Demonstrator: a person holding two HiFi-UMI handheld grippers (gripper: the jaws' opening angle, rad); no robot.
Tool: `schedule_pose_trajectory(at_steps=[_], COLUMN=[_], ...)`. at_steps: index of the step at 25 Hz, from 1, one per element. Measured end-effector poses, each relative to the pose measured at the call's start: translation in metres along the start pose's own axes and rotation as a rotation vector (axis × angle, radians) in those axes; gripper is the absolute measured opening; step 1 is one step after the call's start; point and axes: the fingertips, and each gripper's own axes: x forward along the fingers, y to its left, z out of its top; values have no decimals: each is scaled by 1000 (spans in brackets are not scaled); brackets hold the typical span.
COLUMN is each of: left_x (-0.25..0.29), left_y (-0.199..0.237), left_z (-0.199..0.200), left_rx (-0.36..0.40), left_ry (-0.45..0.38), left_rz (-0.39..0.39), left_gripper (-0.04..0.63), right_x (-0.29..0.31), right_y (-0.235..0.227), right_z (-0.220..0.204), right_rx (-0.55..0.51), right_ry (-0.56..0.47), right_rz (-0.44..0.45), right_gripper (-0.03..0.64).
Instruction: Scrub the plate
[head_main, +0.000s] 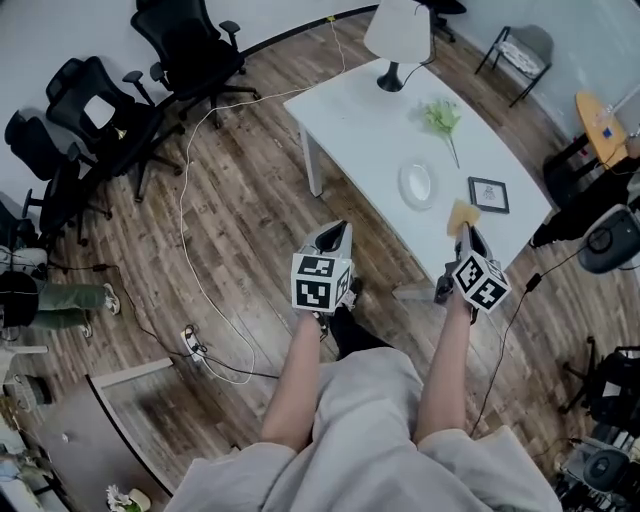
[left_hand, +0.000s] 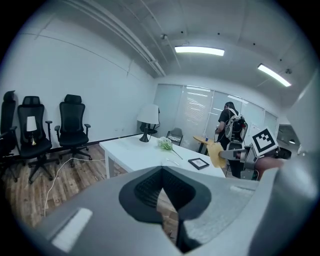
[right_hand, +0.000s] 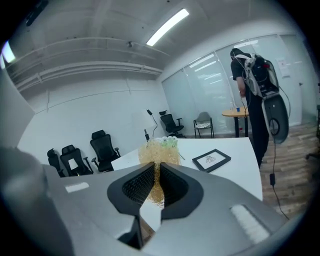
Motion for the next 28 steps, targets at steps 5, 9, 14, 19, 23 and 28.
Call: schedule_pose_trajectory(at_steps=[5,9,14,19,23,28], left_x=[31,56,88,118,140,163], left_y=[12,21,20,22,11,13], left_z=[13,25,45,65,78,81], left_rx=[21,42,92,152,188,205], left_ry=[37,51,69,88,96,111], left_rz=[-37,-64,-117,-160,-215,-273], left_gripper=[2,2,2,2,2,2], right_x=[31,62,101,134,161,184], right_y=[-8,-5,8,15,24,31], right_z=[7,15,24,42,58,67], right_rx=[35,62,122,175,229,273], right_ry=[11,18,16,-16,-43,-38], right_rz=[-35,-46,-10,-5,7,64], right_gripper=[55,55,55,55,55,57])
